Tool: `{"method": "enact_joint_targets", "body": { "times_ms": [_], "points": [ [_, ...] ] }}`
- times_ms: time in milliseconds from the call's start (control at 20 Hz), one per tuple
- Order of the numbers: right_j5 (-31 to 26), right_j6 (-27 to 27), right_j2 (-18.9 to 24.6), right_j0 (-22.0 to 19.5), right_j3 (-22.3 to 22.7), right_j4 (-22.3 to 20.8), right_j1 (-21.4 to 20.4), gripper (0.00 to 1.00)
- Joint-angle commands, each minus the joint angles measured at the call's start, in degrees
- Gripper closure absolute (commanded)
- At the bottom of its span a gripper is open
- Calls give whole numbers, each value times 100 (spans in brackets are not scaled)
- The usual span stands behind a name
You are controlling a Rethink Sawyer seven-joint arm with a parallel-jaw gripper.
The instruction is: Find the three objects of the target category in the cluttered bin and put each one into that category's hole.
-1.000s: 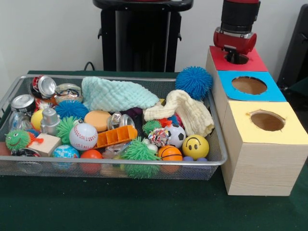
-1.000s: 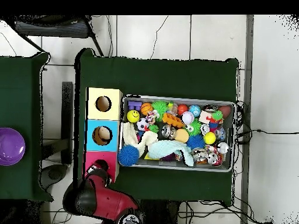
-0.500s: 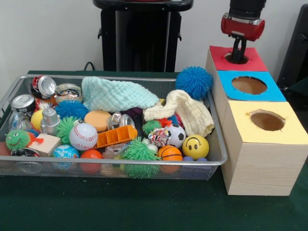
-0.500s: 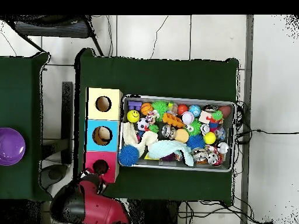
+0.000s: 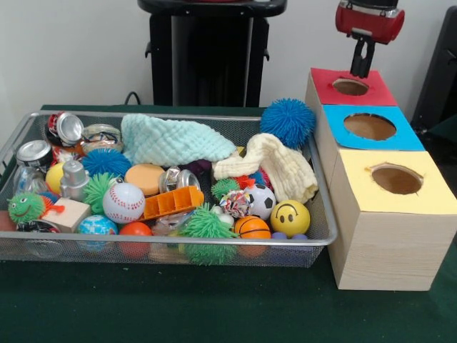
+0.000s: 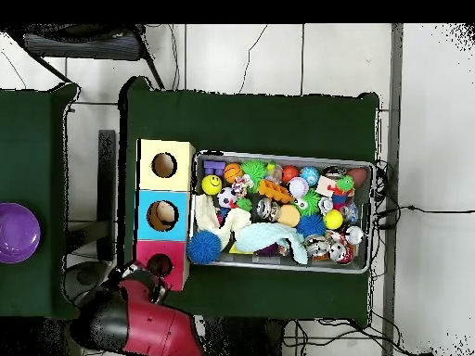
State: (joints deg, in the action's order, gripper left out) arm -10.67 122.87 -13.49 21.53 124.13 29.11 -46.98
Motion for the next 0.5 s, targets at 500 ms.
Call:
{"method": "enact_joint_targets", "body": {
  "times_ms": [500],
  "points": [
    [-124, 357, -700, -148, -1593, -761, 459, 100]
  ]
}}
